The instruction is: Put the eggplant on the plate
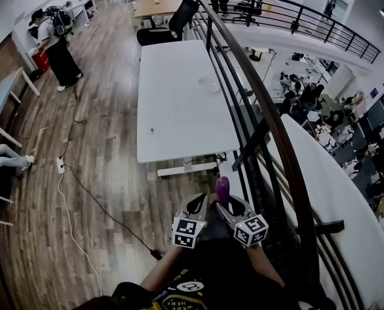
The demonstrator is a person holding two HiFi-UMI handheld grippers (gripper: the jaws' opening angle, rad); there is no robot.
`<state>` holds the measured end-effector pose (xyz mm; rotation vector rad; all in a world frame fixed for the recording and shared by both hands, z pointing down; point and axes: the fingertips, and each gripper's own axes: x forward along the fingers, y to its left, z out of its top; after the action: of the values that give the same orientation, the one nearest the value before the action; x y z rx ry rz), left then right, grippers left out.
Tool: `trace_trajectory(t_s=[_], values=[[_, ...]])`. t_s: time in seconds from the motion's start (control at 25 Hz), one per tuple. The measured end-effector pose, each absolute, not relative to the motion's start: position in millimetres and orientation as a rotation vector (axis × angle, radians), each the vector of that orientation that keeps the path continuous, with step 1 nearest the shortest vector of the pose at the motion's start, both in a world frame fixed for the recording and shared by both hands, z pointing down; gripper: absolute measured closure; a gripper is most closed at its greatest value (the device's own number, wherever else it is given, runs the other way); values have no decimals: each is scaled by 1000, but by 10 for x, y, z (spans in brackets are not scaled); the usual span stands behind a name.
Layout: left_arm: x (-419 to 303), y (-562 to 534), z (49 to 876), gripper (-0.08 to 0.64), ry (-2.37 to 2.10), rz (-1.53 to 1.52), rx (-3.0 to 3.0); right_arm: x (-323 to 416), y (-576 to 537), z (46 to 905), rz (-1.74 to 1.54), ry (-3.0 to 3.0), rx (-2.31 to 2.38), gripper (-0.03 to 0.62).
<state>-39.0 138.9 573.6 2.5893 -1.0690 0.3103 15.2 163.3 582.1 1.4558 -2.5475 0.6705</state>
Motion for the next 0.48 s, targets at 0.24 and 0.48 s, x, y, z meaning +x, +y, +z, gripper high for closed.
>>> trace_trajectory(t_s=[0.24,0.48], values=[[-286,1032,5870,555,-1051,351,2568,205,1204,5951,708,-2532,1426,413],[-116,405,5736,555,-1062,367,2600,398,460,5834,684,-2577,1436,413]])
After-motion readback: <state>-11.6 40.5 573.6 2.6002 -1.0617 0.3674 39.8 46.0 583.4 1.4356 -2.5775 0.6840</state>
